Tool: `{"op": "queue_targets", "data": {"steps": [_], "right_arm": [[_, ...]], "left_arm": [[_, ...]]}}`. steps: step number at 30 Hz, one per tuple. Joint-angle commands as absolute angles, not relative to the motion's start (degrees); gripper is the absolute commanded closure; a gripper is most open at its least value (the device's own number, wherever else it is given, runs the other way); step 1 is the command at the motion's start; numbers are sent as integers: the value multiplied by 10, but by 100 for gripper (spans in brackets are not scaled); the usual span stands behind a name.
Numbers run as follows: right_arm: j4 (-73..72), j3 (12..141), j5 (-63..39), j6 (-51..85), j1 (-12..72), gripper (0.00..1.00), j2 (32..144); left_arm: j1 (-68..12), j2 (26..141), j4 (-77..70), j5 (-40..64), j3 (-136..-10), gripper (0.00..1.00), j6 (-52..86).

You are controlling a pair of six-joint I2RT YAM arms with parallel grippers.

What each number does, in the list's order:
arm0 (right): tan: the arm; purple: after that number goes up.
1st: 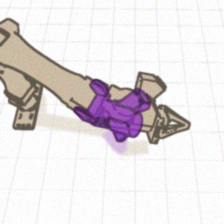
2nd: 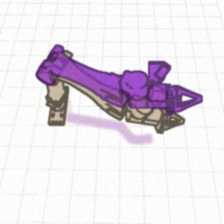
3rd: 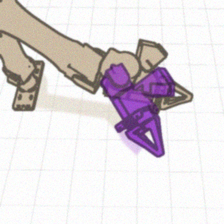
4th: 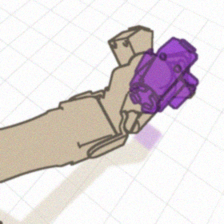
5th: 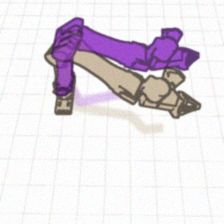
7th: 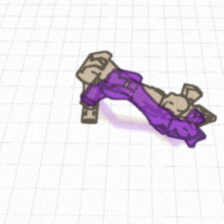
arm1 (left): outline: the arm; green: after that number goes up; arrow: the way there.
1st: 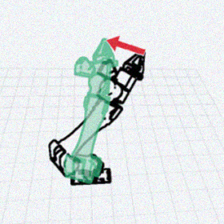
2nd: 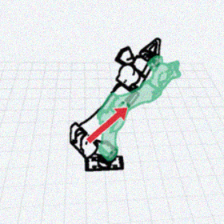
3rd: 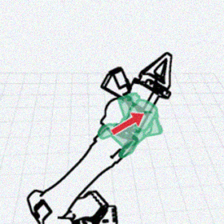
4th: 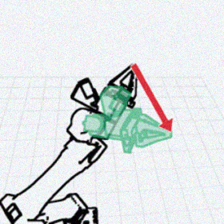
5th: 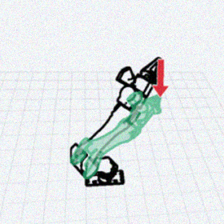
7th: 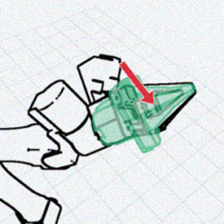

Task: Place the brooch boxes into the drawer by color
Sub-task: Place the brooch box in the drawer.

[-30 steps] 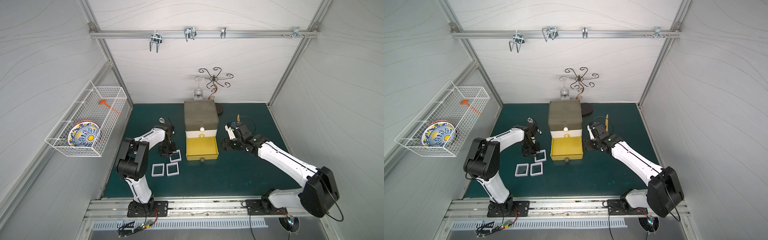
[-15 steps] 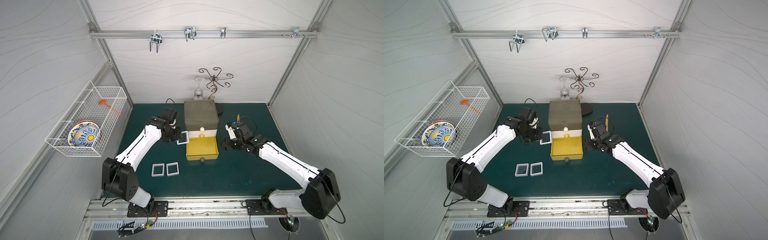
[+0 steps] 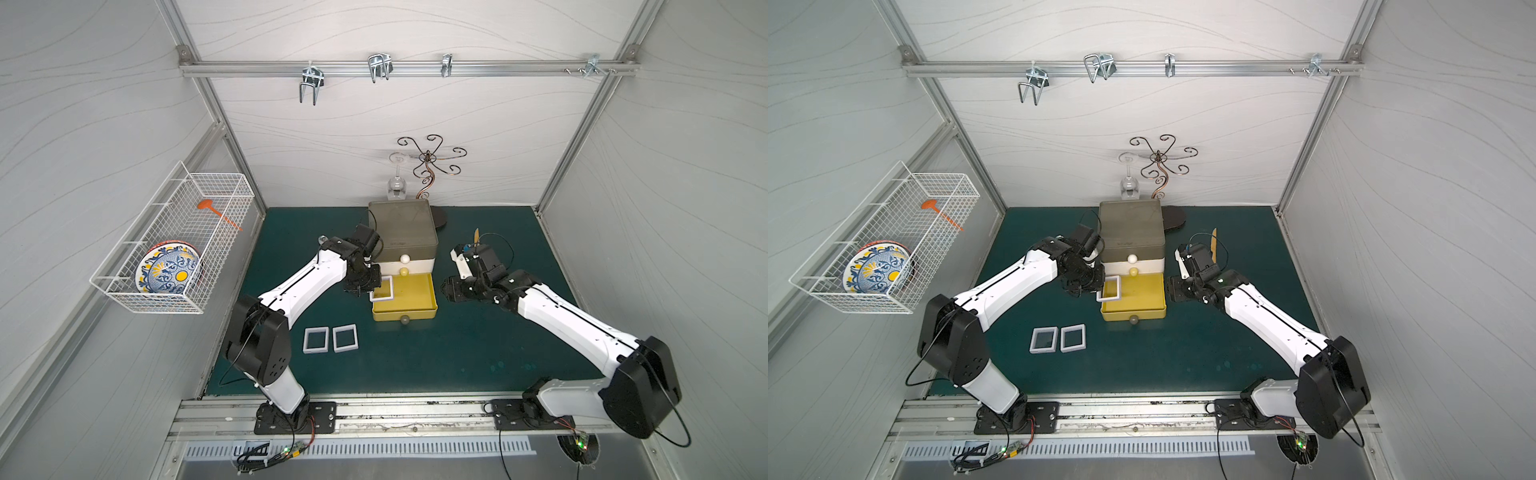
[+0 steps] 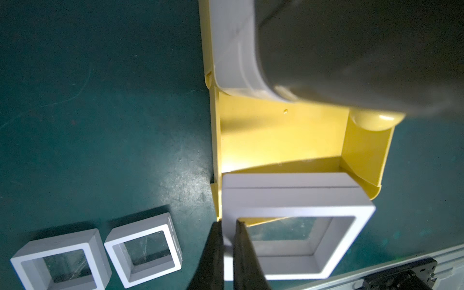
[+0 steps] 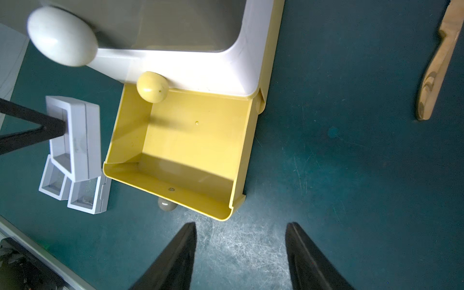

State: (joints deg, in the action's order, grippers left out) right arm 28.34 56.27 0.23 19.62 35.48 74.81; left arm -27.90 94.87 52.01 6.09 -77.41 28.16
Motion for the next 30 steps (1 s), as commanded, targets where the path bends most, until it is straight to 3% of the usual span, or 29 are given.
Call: {"op": "queue_targets", "data": {"steps": [1,30], "right_arm": [[284,552,8,197,352,39,733],[278,536,6,204,352,38,732]], "left_arm": [[-299,966,475,69,-775,100,274],[-314,968,409,119,-725,100,281]]}}
